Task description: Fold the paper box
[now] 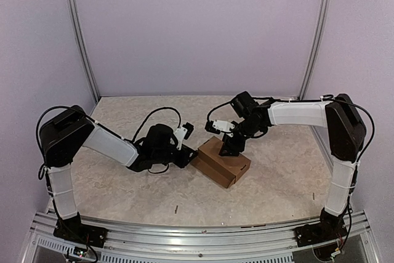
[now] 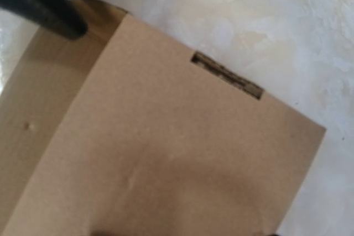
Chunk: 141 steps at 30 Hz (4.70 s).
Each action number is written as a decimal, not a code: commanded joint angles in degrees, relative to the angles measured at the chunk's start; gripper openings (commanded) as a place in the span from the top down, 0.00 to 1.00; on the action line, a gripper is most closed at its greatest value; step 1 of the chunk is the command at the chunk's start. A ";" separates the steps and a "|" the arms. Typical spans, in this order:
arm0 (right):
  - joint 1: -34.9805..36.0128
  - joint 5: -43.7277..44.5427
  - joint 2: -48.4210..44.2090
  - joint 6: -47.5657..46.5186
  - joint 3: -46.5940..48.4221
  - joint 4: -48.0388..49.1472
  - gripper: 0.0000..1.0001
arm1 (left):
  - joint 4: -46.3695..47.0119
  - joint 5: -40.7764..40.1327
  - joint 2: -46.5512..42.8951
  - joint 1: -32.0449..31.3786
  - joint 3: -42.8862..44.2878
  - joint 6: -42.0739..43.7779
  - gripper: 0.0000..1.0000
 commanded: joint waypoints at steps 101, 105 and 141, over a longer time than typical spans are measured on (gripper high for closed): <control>-0.08 -12.04 4.50 3.73 0.20 -10.94 0.25 | 13.53 -36.19 -2.33 -28.64 -15.68 -7.18 0.89; -0.08 -11.64 4.37 3.54 0.36 -10.92 0.25 | 13.29 -32.70 -3.67 -27.47 -16.61 -7.89 0.87; -0.03 -10.84 2.80 2.83 -1.83 -10.06 0.26 | -17.53 -18.53 -8.40 -21.77 -3.53 -20.29 0.87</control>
